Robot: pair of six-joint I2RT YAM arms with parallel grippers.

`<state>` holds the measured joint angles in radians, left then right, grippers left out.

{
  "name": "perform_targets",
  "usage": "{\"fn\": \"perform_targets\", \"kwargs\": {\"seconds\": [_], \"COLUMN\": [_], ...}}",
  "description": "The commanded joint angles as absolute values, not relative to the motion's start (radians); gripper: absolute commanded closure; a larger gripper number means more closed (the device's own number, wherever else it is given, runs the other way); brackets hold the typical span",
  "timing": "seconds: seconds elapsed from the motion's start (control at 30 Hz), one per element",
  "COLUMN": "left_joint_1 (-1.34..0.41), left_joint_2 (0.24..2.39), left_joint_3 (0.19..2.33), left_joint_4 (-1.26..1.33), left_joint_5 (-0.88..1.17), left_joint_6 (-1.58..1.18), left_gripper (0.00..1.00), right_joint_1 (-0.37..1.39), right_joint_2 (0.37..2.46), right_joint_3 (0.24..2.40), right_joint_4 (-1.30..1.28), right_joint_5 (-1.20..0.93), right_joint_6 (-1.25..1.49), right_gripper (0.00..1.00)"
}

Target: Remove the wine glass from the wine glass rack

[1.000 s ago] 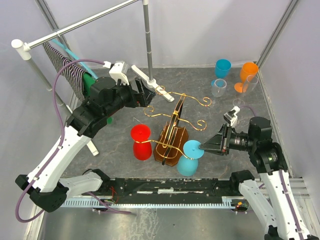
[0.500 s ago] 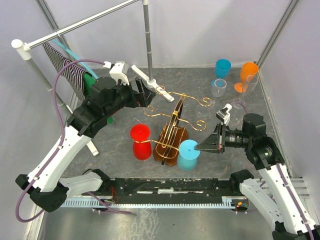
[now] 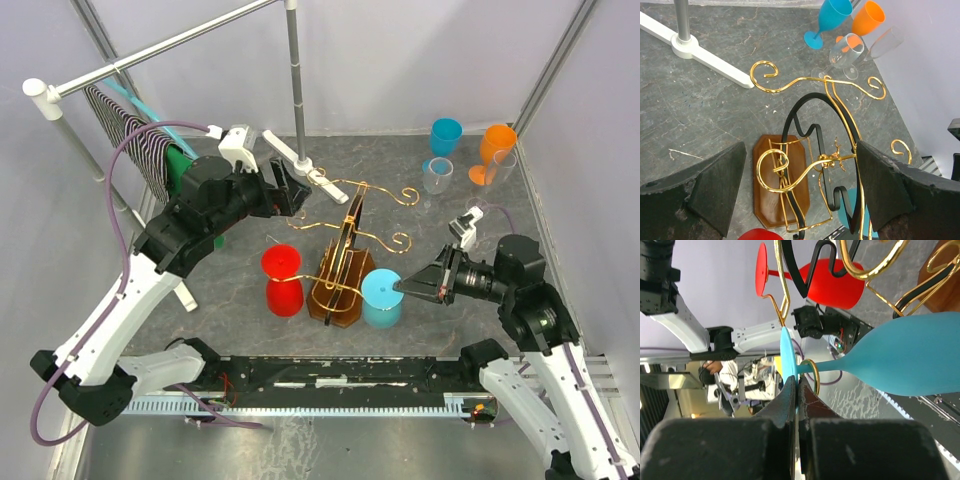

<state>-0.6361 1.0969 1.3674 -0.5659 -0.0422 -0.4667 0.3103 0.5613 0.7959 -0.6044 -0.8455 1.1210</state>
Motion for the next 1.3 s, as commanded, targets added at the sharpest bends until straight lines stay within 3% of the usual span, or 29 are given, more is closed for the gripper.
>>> {"fn": "perform_targets", "kwargs": {"seconds": [0.0, 0.33, 0.87, 1.27], "left_joint_1": [-0.634, -0.634, -0.634, -0.634], "left_joint_2": [1.063, 1.047, 1.017, 1.019], "left_joint_3": [1.368, 1.362, 1.358, 1.343], "left_joint_4": [-0.519, -0.519, -0.534, -0.523], "left_joint_5": [-0.039, -0.044, -0.082, -0.062], "left_joint_6": [-0.485, -0.482, -0.457, -0.466], "left_gripper": [0.03, 0.03, 0.01, 0.01], "right_joint_1": [0.307, 0.307, 0.307, 0.308], "right_joint_2": [0.522, 0.488, 0.493, 0.712], "right_joint_3": [0.849, 0.792, 0.787, 0.734], "right_joint_4": [-0.565, -0.429, -0.453, -0.161], "right_joint_5": [-0.687, -0.643, -0.418, -0.387], "right_joint_6": [1.165, 1.303, 1.150, 1.162], "right_gripper": [1.00, 0.99, 1.00, 1.00]}}
